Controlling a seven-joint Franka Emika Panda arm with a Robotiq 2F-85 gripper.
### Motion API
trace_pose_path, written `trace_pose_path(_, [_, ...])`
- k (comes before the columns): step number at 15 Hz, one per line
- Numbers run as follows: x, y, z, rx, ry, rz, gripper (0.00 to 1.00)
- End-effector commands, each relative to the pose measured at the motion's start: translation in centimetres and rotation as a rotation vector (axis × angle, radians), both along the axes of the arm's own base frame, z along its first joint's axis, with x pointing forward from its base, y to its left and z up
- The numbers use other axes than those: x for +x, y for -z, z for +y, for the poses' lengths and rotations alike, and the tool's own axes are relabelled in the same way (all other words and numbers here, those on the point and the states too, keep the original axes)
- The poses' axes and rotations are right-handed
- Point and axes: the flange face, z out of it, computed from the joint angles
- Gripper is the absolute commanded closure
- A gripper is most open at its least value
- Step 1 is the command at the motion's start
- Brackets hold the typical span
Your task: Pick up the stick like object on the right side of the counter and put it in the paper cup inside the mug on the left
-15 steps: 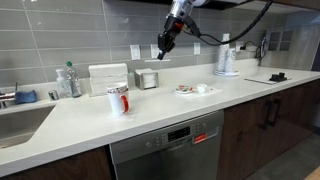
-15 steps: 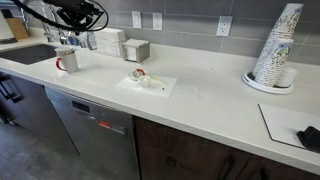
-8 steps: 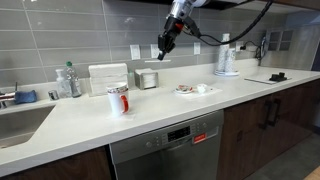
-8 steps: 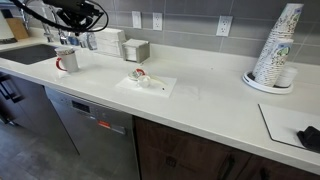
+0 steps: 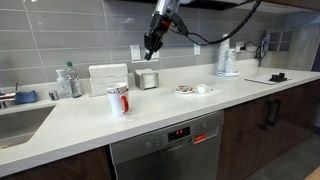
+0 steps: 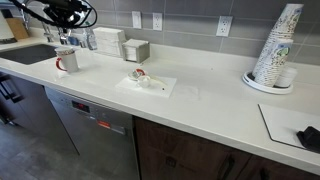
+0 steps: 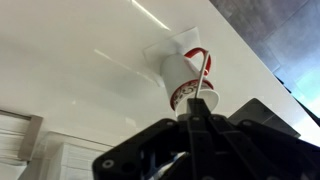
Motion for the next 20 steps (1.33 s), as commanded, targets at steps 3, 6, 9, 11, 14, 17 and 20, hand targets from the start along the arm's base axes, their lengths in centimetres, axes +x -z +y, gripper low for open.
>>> trace_pose_path(3, [0.5,0.2,6.5,-0.079,-0.093,0.068,1.0])
trace_pose_path(6, [1.3,0.5,8.8,-0.158,-0.133,0.096,1.0])
trace_pose_path(9, [2.3,1.2,10.7,-0.239,-0.175,0.134,1.0])
trace_pose_path(11, [2.9,1.6,11.7,-0.287,-0.201,0.161,1.0])
trace_pose_path(14, [4.1,2.5,13.2,-0.33,-0.248,0.182,1.0])
trace_pose_path(17, [5.1,3.7,14.6,-0.398,-0.282,0.196,1.0])
trace_pose_path(20, [5.8,5.0,15.9,-0.465,-0.323,0.209,1.0])
